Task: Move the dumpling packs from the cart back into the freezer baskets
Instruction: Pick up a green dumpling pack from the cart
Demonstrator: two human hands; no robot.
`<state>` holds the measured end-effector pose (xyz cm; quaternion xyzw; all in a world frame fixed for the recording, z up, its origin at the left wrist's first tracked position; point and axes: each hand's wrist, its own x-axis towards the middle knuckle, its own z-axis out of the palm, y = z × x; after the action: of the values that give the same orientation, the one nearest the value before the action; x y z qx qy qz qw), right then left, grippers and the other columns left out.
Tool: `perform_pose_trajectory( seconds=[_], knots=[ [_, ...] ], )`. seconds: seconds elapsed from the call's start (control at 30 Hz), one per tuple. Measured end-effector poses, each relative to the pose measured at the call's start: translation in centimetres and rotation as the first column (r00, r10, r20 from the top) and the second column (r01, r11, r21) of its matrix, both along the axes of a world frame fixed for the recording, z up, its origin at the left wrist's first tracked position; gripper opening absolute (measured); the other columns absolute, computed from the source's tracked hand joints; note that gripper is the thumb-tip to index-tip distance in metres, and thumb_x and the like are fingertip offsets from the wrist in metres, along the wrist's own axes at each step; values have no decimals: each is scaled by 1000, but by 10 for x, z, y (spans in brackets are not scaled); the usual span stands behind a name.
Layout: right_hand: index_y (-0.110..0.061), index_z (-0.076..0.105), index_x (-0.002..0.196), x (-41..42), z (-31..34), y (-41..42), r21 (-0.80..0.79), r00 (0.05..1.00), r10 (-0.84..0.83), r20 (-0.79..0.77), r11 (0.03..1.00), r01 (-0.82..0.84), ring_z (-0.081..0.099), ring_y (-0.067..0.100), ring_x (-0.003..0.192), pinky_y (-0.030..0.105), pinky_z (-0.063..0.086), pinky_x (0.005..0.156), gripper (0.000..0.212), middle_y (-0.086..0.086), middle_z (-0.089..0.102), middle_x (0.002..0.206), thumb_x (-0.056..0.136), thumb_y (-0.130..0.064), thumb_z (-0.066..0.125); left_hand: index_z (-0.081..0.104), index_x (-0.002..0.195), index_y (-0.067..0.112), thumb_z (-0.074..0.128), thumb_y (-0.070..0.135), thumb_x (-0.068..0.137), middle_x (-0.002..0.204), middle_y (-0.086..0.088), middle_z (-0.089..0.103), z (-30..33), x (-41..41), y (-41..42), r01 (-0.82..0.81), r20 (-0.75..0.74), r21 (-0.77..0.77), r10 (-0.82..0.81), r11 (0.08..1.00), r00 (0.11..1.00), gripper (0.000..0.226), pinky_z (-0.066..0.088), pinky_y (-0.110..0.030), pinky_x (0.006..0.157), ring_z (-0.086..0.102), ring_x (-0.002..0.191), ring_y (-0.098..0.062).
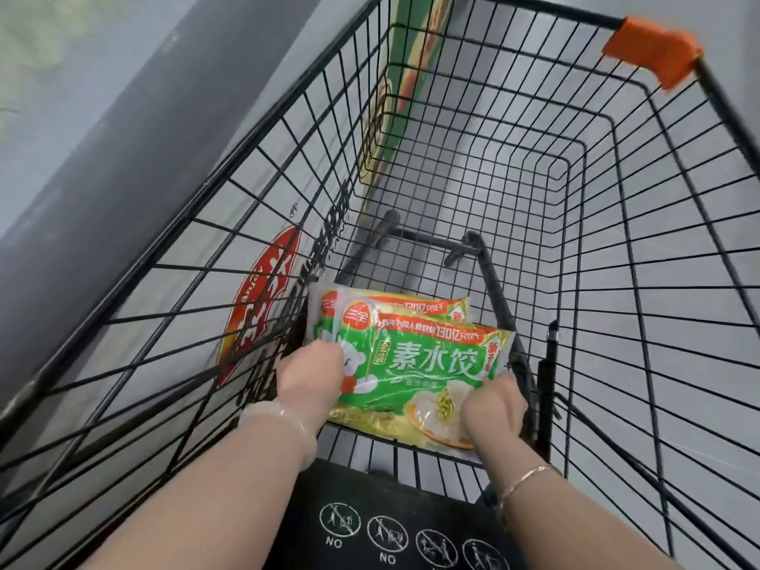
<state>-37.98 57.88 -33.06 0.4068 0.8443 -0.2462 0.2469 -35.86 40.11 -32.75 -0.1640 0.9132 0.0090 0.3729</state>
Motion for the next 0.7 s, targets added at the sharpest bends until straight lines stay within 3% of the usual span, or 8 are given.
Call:
perform_pose_trajectory(
  seconds=[0.13, 0.27, 0.43, 0.6, 0.7],
  knots=[
    [5, 48, 118, -6, 28, -1, -20, 992, 104, -74, 994, -106, 58, 32, 98, 31, 45, 73, 28, 21, 57, 116, 91, 5, 42, 58, 116, 6, 45, -2, 89, 117, -10, 64, 26, -5, 3, 20, -72, -1, -20, 1000, 997, 31, 51, -36, 86, 63, 111, -29],
    [4, 49, 112, -20, 77, -7, -6, 969, 146, -197, 989, -150, 61, 37, 100, 44, 54, 82, 23, 23, 59, 113, 90, 4, 44, 58, 113, 6, 44, -4, 89, 116, -11, 64, 78, -21, -2, -17, -205, 21, 21, 1000, 979, 30, 52, -37, 85, 63, 109, -30],
    [4, 53, 112, -44, 165, -9, 60, 902, 215, -374, 976, -208, 59, 35, 101, 36, 48, 73, 23, 21, 59, 113, 92, 0, 43, 54, 117, 5, 42, -3, 89, 120, -12, 62, 164, -44, -9, -22, -362, 15, 26, 1000, 932, 32, 50, -40, 89, 61, 113, -32],
    [0, 56, 106, -63, 256, -17, 97, 815, 262, -517, 964, -248, 53, 27, 79, 36, 46, 63, 18, 17, 62, 104, 94, -5, 44, 53, 119, 8, 50, 15, 90, 122, -10, 60, 254, -44, -25, -101, -509, 61, 118, 993, 853, 30, 50, -41, 89, 61, 113, -33],
    [-2, 56, 105, -61, 305, -37, 128, 760, 318, -567, 945, -301, 55, 27, 79, 33, 44, 59, 17, 15, 63, 101, 95, -8, 44, 54, 117, 9, 51, 17, 90, 119, -11, 61, 306, -26, -44, -148, -565, 55, 153, 987, 811, 29, 50, -39, 87, 61, 111, -33]
  ],
)
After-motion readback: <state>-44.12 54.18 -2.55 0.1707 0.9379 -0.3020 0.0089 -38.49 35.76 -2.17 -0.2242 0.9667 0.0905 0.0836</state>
